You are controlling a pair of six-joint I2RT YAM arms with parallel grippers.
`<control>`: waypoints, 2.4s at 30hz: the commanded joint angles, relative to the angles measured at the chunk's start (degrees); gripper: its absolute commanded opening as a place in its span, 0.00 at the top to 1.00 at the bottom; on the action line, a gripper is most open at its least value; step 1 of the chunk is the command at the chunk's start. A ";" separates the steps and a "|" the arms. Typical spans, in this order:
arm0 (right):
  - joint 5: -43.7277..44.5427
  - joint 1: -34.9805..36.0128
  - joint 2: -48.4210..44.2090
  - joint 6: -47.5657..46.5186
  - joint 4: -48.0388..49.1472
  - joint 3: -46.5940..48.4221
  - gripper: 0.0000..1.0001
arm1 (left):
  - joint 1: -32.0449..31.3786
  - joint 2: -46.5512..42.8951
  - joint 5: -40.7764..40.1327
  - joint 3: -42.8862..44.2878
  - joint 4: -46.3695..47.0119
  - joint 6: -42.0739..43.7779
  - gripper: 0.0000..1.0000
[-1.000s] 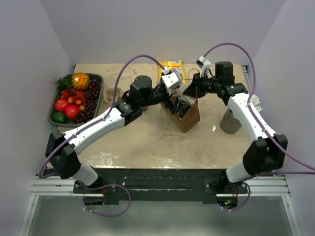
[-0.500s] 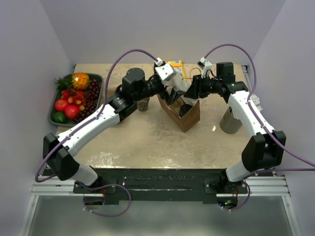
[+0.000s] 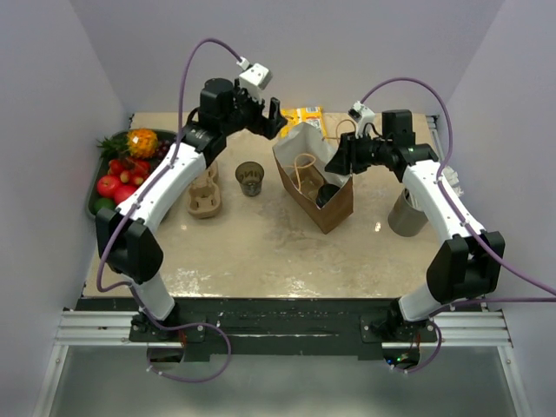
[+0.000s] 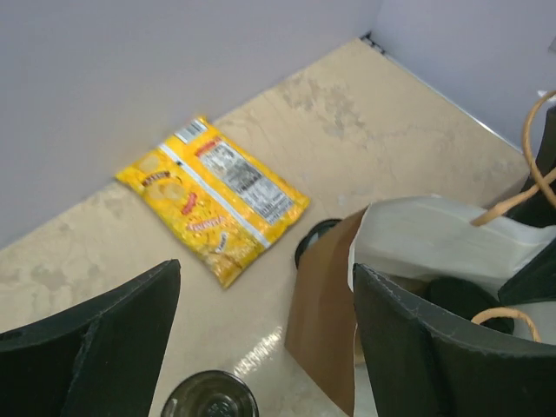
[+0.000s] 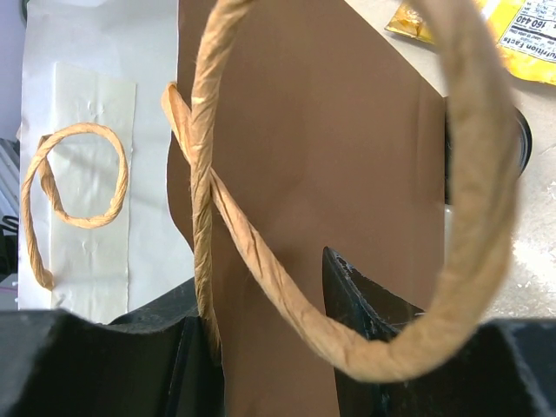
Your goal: Pack the takeout coffee
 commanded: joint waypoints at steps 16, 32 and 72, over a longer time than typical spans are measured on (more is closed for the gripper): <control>-0.69 -0.18 -0.29 -0.90 1.25 1.36 0.58 | -0.41 0.42 15.37 -1.67 -7.77 -3.91 0.65; -3.77 -0.18 -1.52 2.00 0.73 1.80 0.84 | -0.41 -5.90 18.53 -2.37 -12.52 -8.21 1.00; -2.19 2.46 -5.30 4.47 2.04 7.06 0.01 | 0.47 -5.91 20.29 -9.58 -13.13 -17.89 1.00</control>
